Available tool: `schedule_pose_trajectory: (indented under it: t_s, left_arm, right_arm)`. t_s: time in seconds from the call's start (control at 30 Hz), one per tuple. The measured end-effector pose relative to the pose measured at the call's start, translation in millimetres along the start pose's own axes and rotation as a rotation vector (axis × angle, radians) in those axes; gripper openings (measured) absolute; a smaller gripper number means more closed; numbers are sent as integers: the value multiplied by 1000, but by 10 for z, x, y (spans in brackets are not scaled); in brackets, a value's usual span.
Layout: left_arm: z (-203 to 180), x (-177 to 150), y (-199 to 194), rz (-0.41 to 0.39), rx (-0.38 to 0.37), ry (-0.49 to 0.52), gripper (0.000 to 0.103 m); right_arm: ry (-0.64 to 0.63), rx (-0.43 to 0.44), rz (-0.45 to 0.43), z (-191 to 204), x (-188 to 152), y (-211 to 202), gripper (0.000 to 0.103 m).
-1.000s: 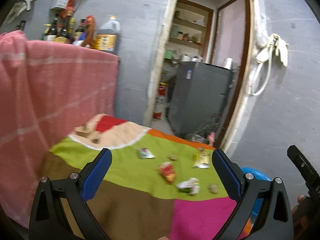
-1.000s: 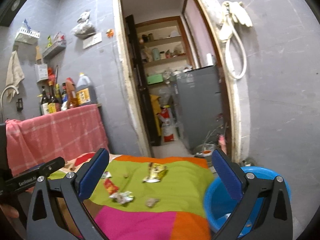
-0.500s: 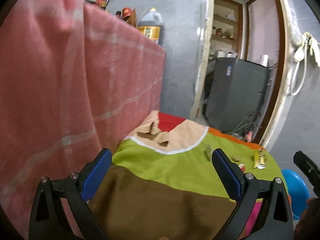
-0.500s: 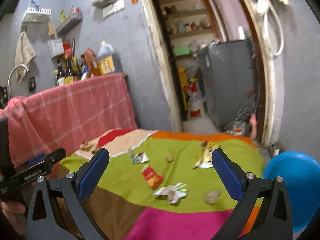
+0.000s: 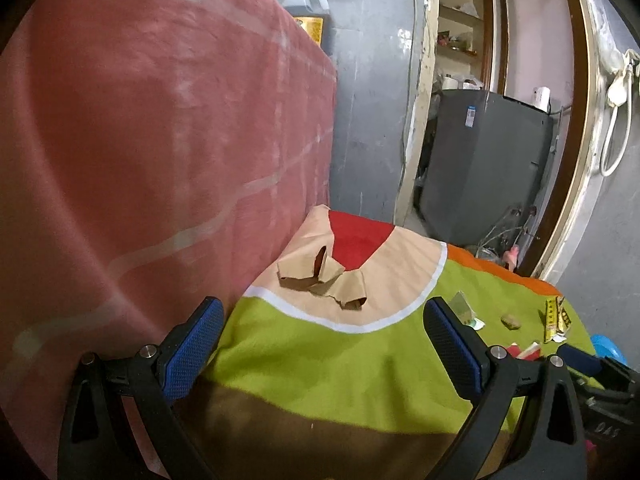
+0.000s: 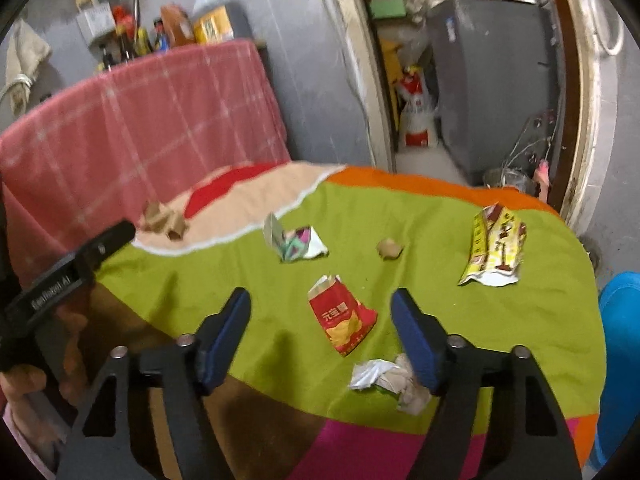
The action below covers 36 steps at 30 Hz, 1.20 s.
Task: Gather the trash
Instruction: 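Grasp the brown paper with the left gripper while the right gripper grasps the red snack bag, then carry the brown paper and red bag over the basin and release both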
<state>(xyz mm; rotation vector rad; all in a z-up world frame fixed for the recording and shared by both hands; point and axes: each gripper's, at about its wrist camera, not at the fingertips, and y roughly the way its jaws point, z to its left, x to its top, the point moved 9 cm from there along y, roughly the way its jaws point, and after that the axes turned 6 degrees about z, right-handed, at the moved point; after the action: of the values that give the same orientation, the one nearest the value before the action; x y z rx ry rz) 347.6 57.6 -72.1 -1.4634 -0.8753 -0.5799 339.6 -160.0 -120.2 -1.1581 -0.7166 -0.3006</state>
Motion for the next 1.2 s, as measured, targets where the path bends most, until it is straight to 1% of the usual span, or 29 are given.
schedule_pose_trajectory:
  t_s: [0.03, 0.1, 0.17, 0.2, 0.27, 0.3, 0.37, 0.47, 0.53, 0.6, 0.67, 0.8, 0.87, 0.93, 1.07, 1.2]
  left_arm:
    - [-5, 9, 41, 8, -3, 0, 96]
    - [-11, 36, 129, 27, -13, 2, 90]
    - [-18, 68, 213, 47, -21, 10, 80]
    - [-23, 79, 250, 55, -23, 14, 79]
    - [-18, 87, 329, 77, -29, 20, 74]
    - [-14, 86, 370, 89, -33, 19, 73]
    - [0, 73, 455, 121, -47, 14, 64]
    - [17, 44, 528, 154, -55, 6, 56]
    - [6, 42, 540, 163, -56, 7, 53]
    - [0, 48, 541, 164, -53, 12, 48]
    - [11, 43, 563, 177, -39, 14, 38]
    - [34, 46, 560, 176, -22, 7, 30]
    - [34, 47, 574, 171, -20, 3, 22]
    - [46, 48, 550, 159, -34, -4, 19]
    - [53, 19, 485, 139, -51, -14, 7]
    - [31, -38, 329, 116, -92, -24, 6]
  right_arm:
    - [-6, -12, 20, -2, -9, 57, 64]
    - [-6, -25, 56, -16, -26, 148, 64]
    - [4, -29, 98, -53, -51, 247, 60]
    - [6, -31, 114, -67, -58, 290, 58]
    - [15, -24, 144, -85, -72, 363, 48]
    - [21, -19, 158, -94, -82, 394, 46]
    - [28, -9, 172, -105, -92, 425, 34]
    - [24, 5, 167, -91, -74, 436, 25]
    - [17, 14, 166, -73, -69, 443, 22]
    - [12, 24, 165, -54, -54, 448, 21]
    - [7, 32, 163, -37, -44, 444, 20]
    - [-8, 46, 158, 9, -32, 443, 19]
    - [-15, 50, 154, 33, -25, 435, 19]
    - [-20, 53, 141, 48, -16, 403, 19]
    - [-32, 57, 118, 100, -13, 332, 19]
    - [-53, 70, 79, 174, -10, 213, 19]
